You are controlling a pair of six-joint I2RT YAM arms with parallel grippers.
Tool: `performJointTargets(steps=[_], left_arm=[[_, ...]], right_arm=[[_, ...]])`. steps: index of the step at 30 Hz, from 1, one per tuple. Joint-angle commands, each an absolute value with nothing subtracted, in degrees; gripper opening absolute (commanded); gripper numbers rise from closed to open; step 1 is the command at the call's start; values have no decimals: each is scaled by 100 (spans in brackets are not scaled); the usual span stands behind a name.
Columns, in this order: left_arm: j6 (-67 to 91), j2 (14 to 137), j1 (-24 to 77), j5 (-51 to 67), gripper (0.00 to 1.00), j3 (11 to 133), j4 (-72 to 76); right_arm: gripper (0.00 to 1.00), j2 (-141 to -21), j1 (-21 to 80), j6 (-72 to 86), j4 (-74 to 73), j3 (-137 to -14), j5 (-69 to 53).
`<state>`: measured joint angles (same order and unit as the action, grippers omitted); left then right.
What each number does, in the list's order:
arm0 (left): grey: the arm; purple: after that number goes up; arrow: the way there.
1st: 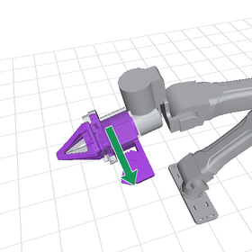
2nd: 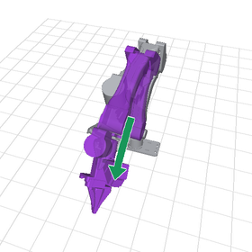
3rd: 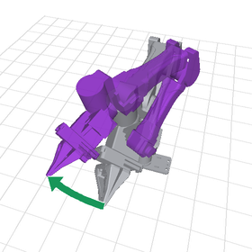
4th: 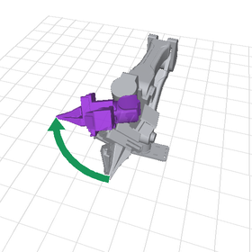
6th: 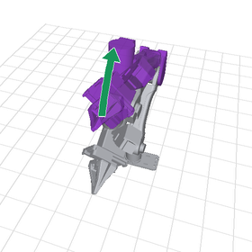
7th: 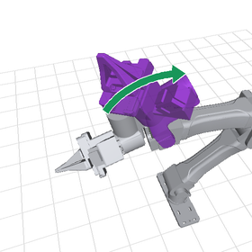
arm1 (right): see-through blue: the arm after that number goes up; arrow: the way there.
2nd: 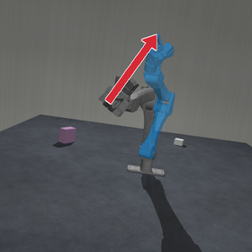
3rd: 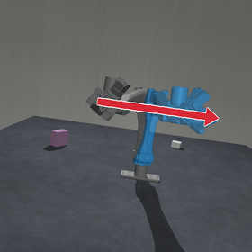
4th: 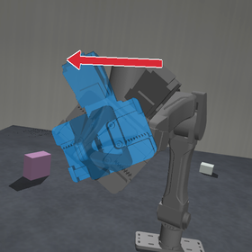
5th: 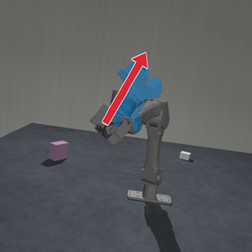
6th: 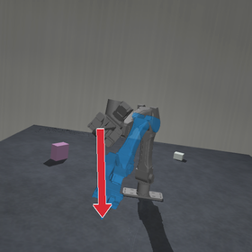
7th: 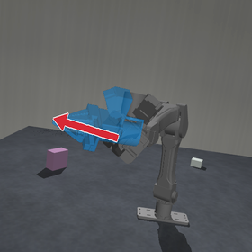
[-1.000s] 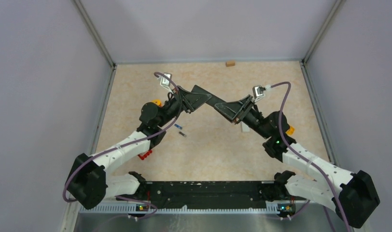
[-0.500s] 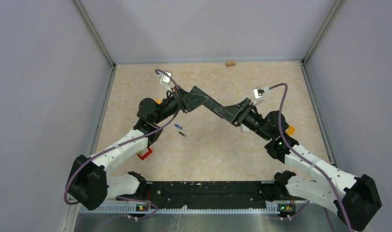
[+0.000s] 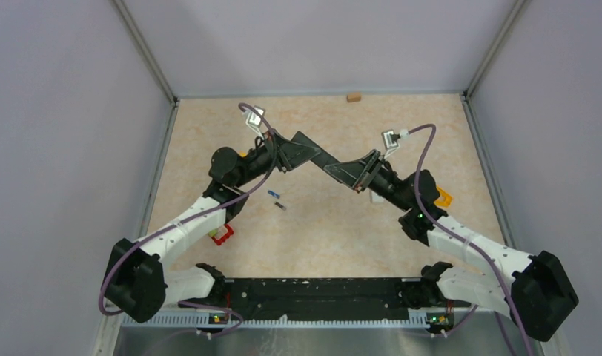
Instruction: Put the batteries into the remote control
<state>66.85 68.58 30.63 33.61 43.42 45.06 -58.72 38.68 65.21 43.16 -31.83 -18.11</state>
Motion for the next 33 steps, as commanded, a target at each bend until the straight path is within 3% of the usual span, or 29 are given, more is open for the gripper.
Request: performJointTargets(steps=[1, 12, 15, 24, 33], left_arm=[[6766, 6715, 2964, 3484, 0, 4563, 4901], [7426, 7025, 2659, 3735, 0, 4621, 5432], [7346, 7057, 2643, 3652, 0, 4519, 5406], [6911, 7271, 2637, 3511, 0, 4336, 5169], [6104, 7298, 2611, 3317, 0, 4408, 4319]], right_arm=[[13, -5903, 3656, 6459, 4708, -2860, -1861], [11, -6095, 3165, 6377, 5220, -2410, -2635], [19, -6193, 3164, 6461, 5069, -2570, -2541], [58, -6616, 3167, 7033, 4316, -2854, -1888], [56, -6784, 3164, 7110, 4298, -2983, -1883]])
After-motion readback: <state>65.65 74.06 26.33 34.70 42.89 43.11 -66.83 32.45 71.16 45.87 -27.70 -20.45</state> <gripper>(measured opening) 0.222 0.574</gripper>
